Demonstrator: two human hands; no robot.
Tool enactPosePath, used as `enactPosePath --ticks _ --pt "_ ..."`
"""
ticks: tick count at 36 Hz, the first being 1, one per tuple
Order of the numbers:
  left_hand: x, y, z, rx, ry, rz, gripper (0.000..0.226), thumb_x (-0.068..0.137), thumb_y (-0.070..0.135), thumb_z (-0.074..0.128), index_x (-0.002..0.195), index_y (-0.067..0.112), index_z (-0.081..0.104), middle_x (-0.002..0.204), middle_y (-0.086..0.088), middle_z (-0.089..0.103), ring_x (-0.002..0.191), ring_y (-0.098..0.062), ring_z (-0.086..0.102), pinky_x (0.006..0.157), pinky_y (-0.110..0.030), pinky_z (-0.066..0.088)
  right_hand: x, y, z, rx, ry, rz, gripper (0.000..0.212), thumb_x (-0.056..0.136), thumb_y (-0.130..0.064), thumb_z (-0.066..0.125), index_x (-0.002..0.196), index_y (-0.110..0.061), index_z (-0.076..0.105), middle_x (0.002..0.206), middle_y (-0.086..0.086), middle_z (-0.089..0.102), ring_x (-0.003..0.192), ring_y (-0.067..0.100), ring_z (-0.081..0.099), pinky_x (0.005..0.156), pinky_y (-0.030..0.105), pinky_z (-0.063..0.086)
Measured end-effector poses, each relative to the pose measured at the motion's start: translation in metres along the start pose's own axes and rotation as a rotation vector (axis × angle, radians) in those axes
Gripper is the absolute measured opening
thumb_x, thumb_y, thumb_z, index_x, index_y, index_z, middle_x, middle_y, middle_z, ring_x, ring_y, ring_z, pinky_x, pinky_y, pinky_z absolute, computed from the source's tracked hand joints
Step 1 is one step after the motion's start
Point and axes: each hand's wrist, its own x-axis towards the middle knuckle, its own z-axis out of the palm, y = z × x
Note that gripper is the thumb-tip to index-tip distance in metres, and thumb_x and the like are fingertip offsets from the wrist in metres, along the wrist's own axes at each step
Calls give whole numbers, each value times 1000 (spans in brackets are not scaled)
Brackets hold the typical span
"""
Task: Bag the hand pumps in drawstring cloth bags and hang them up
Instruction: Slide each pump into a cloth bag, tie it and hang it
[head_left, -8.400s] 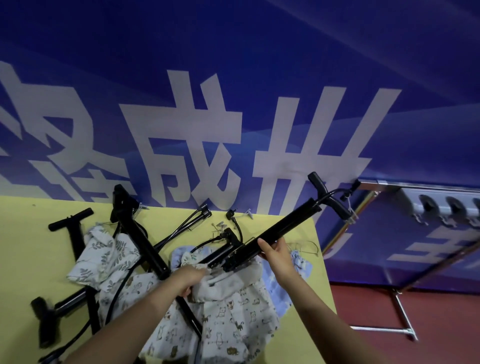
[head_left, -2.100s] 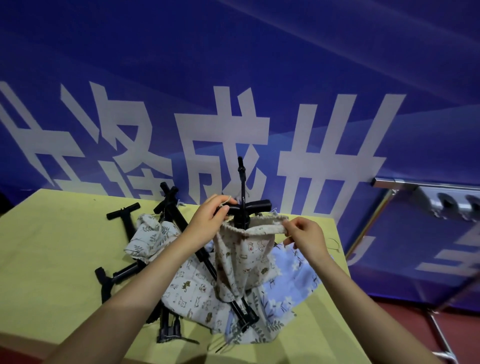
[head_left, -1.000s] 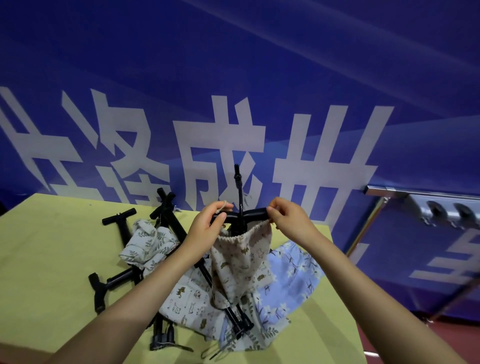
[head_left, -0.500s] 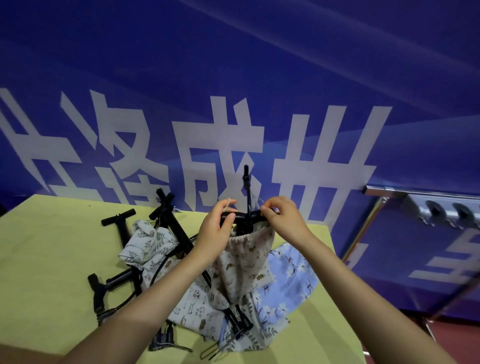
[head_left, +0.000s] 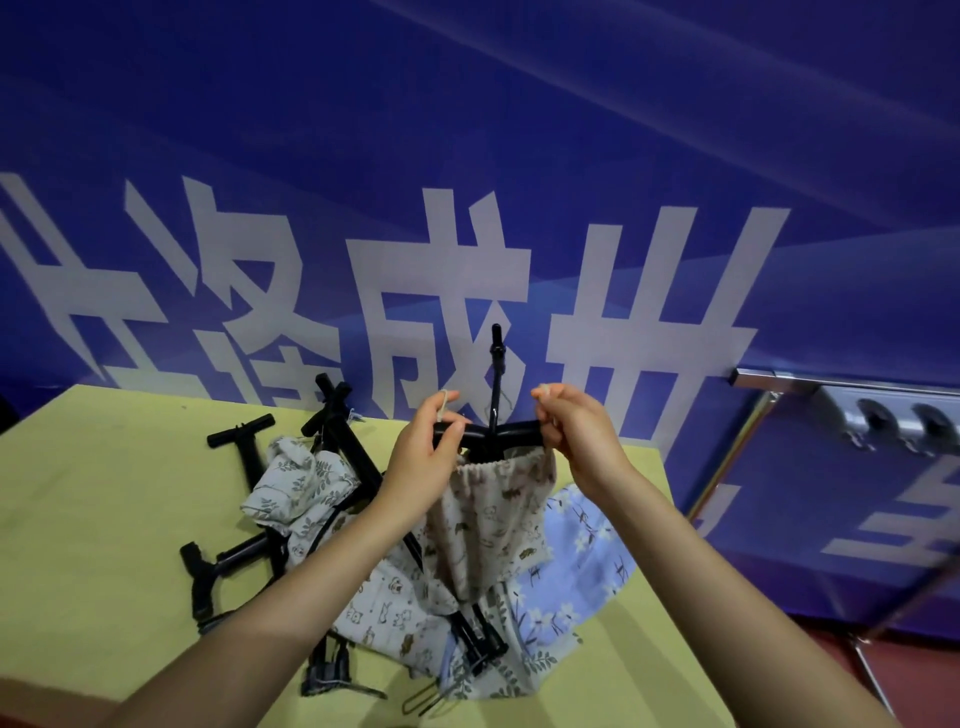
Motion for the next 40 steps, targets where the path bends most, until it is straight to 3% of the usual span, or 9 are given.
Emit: enactPosePath --ticks 4,9,13,19,24,30,34,37,40 --pt "0 5 -8 50 -41 81 28 102 18 42 125 29 53 115 22 58 112 17 44 95 -9 36 2 10 2 -328 -36 -96 21 95 -5 46 95 -15 64 69 -2 54 56 10 50 56 20 43" --pt "5 16 -21 15 -93 177 33 103 13 38 122 27 61 119 13 64 120 3 47 97 -5 33 2 16 -1 -392 -89 -119 22 96 -2 47 105 -8 66 80 -4 63 62 -3 59 60 11 46" --pt "11 15 -28 -100 -81 117 36 101 6 42 116 31 63 111 12 70 110 -4 61 95 -19 46 1 16 0 -288 -86 -120 17 96 -5 50 101 -1 66 77 1 62 60 3 58 59 14 47" --pt "11 18 -25 -108 -102 88 32 98 6 50 112 29 67 92 20 65 91 -1 62 84 -18 49 -5 12 11 -159 -176 -120 12 94 -8 56 88 -2 65 71 5 59 66 11 55 66 17 46" --pt "5 14 -13 -321 -69 -44 29 101 15 44 112 21 70 99 -18 58 96 -22 60 86 -29 47 -8 15 26 -143 -204 -117 14 92 -9 58 80 -10 63 70 -3 58 61 2 54 70 20 42" --pt "-1 14 -11 -442 -50 -102 32 101 13 43 104 27 72 100 -20 59 90 -28 56 76 -42 40 -11 21 31 -237 -192 -162 16 84 -19 74 78 -9 63 55 -14 52 55 1 46 57 15 38" --pt "-1 15 -11 -422 -52 -71 33 101 4 40 108 19 69 87 -8 56 75 -24 48 62 -32 35 -7 23 34 -425 -131 -223 23 78 -26 79 73 -18 58 62 -9 50 57 5 43 58 20 38" --pt "-2 19 -14 -380 -54 11 34 100 -3 37 110 13 66 85 -6 51 56 -5 46 52 -17 35 -6 24 34 -562 -127 -277 25 76 -30 80 77 -23 56 74 -6 54 63 5 46 63 22 43" --pt "1 22 -17 -274 -69 100 31 98 0 41 111 12 67 87 -6 50 60 -8 47 57 -18 41 -6 23 35 -674 -124 -318 23 77 -31 77 86 -17 61 80 -5 57 68 6 49 66 25 45"
